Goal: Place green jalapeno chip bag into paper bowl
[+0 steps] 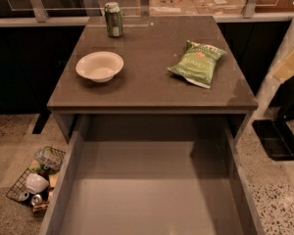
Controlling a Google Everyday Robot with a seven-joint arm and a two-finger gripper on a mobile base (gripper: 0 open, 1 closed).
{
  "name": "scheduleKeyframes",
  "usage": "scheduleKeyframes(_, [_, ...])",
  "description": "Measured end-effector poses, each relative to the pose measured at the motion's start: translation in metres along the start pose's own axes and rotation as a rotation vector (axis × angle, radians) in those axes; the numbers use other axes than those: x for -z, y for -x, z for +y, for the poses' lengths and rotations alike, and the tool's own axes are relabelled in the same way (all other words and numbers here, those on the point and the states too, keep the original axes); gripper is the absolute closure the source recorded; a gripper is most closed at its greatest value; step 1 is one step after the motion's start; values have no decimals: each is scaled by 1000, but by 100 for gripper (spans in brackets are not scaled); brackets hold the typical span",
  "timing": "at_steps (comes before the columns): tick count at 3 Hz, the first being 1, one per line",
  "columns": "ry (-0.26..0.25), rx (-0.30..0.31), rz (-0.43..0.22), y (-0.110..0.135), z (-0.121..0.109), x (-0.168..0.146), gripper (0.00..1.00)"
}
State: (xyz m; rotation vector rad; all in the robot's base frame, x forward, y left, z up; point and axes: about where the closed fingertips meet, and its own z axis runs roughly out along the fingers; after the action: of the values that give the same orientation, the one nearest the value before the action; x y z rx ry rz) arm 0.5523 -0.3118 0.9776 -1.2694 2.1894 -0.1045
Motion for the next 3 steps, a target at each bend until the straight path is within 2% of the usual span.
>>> scheduleKeyframes(1, [-104, -119, -111, 5, -55, -27, 0])
scheduleKeyframes(2, [-152, -290, -276, 19, -91, -59, 0])
scheduleKeyframes(3, [-197, -317, -326, 28, -106, -61, 0])
